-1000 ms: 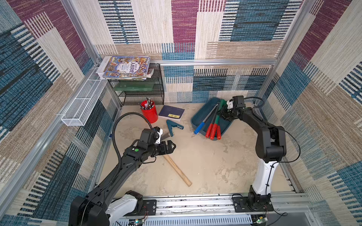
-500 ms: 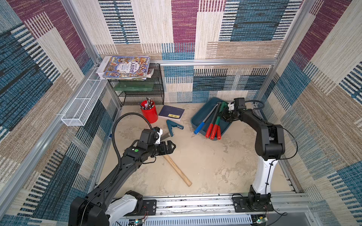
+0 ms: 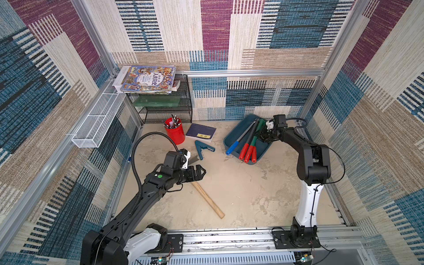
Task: Put the small hoe into the storage box
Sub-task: Place the hoe in the storage box.
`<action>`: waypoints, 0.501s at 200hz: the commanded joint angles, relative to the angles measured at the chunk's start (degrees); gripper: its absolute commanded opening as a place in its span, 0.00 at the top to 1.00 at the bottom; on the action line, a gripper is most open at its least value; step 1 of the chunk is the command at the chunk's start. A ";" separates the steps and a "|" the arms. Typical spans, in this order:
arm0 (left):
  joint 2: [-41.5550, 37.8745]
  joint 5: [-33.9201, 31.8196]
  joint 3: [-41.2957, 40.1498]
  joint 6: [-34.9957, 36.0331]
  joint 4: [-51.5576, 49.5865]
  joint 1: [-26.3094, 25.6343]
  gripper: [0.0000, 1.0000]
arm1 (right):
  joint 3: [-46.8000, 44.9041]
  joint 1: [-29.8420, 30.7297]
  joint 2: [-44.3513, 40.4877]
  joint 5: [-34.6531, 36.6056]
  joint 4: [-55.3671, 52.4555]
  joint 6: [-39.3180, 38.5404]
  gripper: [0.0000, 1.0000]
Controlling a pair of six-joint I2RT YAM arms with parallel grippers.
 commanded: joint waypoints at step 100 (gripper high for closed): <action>-0.42 0.42 -0.23 0.06 0.97 0.04 0.00 | -0.46 0.00 -1.98 2.27 -0.61 0.52 0.58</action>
